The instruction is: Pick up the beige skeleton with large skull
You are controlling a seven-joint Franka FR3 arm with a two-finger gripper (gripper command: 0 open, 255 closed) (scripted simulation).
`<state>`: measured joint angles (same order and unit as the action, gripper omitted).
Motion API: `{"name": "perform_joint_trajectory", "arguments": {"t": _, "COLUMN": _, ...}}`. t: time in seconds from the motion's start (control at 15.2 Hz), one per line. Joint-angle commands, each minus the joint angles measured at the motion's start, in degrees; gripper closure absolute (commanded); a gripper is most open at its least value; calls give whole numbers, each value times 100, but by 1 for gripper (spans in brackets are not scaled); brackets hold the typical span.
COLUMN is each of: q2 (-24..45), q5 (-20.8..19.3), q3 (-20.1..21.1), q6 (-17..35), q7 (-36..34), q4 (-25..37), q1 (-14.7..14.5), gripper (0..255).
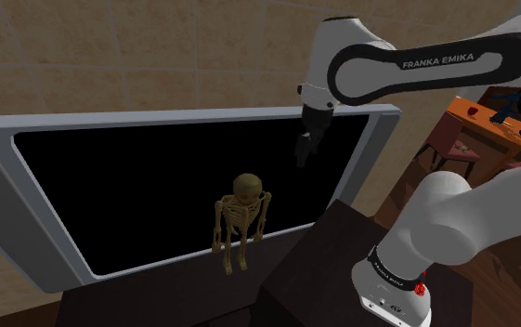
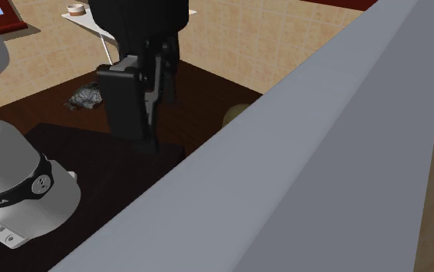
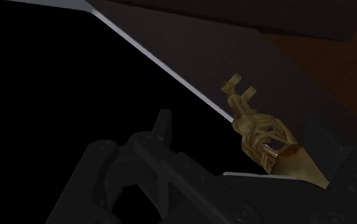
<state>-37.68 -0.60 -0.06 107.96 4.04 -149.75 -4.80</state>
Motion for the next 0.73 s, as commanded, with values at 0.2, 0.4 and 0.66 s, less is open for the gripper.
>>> {"name": "perform_joint_trajectory", "arguments": {"t": 0.2, "q2": 767, "q5": 14, "q3": -100, "q6": 1315, "q7": 797, "q4": -349, "q1": -329, "gripper": 0}}
{"name": "perform_joint_trajectory", "arguments": {"t": 0.4, "q2": 1328, "q5": 59, "q3": -146, "q6": 2093, "q7": 1276, "q4": -464, "q1": -539, "gripper": 0}}
{"name": "perform_joint_trajectory", "arguments": {"t": 0.66, "q2": 2051, "q5": 106, "q3": -309, "q6": 2972, "q7": 1813, "q4": -502, "q1": -912, "gripper": 0}}
